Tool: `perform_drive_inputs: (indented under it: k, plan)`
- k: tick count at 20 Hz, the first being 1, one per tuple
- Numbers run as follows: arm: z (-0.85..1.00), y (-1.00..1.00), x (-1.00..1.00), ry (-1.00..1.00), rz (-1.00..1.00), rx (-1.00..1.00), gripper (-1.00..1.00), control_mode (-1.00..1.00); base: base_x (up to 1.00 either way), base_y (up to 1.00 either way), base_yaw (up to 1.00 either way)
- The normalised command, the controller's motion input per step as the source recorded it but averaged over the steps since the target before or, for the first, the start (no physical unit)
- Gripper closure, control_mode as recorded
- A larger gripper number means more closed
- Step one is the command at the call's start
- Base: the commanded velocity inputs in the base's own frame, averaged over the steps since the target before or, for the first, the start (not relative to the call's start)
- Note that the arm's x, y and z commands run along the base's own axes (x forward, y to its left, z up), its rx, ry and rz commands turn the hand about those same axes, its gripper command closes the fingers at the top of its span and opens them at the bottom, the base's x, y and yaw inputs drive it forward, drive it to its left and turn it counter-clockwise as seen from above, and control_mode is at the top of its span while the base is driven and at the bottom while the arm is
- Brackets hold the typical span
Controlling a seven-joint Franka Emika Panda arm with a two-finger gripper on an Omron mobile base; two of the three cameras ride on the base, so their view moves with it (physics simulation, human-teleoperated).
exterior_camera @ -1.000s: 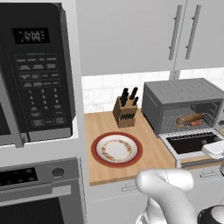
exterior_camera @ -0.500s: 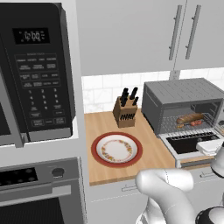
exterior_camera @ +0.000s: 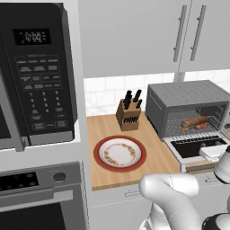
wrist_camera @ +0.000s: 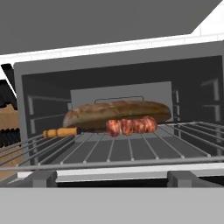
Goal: Pick up the kebab skewer and baguette bread, and place them inside the toaster oven. Close the toaster oven door and start by setting the timer.
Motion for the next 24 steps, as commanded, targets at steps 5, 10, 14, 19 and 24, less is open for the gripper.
perform_drive_inputs:
  k: [5, 10, 14, 19, 24]
  plan:
    - [0.0, 0.0, 0.07, 0.03, 0.0, 0.0, -1.0, -1.0, 0.0, 0.0, 0.0]
    - [0.0, 0.0, 0.13, 0.01, 0.0, 0.0, -1.0, -1.0, 0.0, 0.0, 0.0]
    - [0.0, 0.0, 0.15, 0.0, 0.0, 0.0, -1.0, -1.0, 0.0, 0.0, 0.0]
    - [0.0, 0.0, 0.17, 0.0, 0.0, 0.0, -1.0, -1.0, 0.0, 0.0, 0.0]
    - [0.0, 0.0, 0.16, 0.0, 0.0, 0.0, -1.0, -1.0, 0.0, 0.0, 0.0]
